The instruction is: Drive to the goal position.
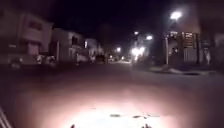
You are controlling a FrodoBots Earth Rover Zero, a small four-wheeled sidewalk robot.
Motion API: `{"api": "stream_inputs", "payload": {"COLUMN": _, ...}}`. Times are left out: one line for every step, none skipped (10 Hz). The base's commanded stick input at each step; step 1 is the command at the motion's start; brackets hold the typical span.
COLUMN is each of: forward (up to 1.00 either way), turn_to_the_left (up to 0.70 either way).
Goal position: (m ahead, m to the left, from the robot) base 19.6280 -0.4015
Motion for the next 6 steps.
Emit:
{"api": "stream_inputs", "payload": {"forward": 0.70, "turn_to_the_left": 0.00}}
{"api": "stream_inputs", "payload": {"forward": 0.70, "turn_to_the_left": 0.00}}
{"api": "stream_inputs", "payload": {"forward": 0.70, "turn_to_the_left": 0.00}}
{"api": "stream_inputs", "payload": {"forward": 0.70, "turn_to_the_left": 0.00}}
{"api": "stream_inputs", "payload": {"forward": 0.70, "turn_to_the_left": 0.00}}
{"api": "stream_inputs", "payload": {"forward": 0.70, "turn_to_the_left": 0.00}}
